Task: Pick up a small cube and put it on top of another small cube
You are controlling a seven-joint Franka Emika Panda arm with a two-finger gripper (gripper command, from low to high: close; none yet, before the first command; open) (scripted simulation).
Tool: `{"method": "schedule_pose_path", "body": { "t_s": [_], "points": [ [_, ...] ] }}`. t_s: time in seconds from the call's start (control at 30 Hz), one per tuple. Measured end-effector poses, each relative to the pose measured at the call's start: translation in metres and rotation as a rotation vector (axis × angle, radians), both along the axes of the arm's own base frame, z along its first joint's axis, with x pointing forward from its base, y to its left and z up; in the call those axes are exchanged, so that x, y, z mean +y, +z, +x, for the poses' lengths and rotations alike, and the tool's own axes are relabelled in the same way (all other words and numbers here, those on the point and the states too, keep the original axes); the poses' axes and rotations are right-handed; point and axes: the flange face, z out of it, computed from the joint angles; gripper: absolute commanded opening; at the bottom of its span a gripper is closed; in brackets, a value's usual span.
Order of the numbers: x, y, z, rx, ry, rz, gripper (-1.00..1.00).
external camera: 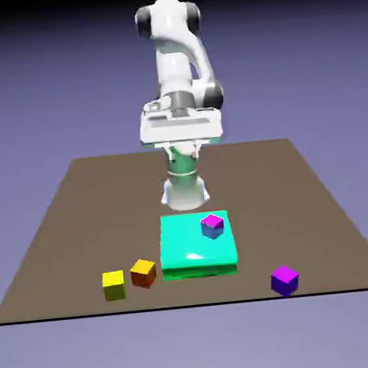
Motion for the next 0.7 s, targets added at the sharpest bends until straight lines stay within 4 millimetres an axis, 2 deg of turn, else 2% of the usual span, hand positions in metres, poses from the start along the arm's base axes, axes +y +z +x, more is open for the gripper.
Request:
{"method": "schedule_pose_path", "body": {
  "t_s": [0.2, 0.37, 0.53, 0.7],
  "points": [
    [-0.041, -0.048, 0.045, 0.217, 0.000, 0.007, 0.00],
    [-0.078, -0.096, 0.073, 0.393, 0.006, 0.005, 0.00],
    [-0.120, -0.147, 0.091, 0.562, 0.013, -0.001, 0.00],
    [-0.159, -0.196, 0.101, 0.723, 0.030, -0.016, 0.00]
  ]
}}
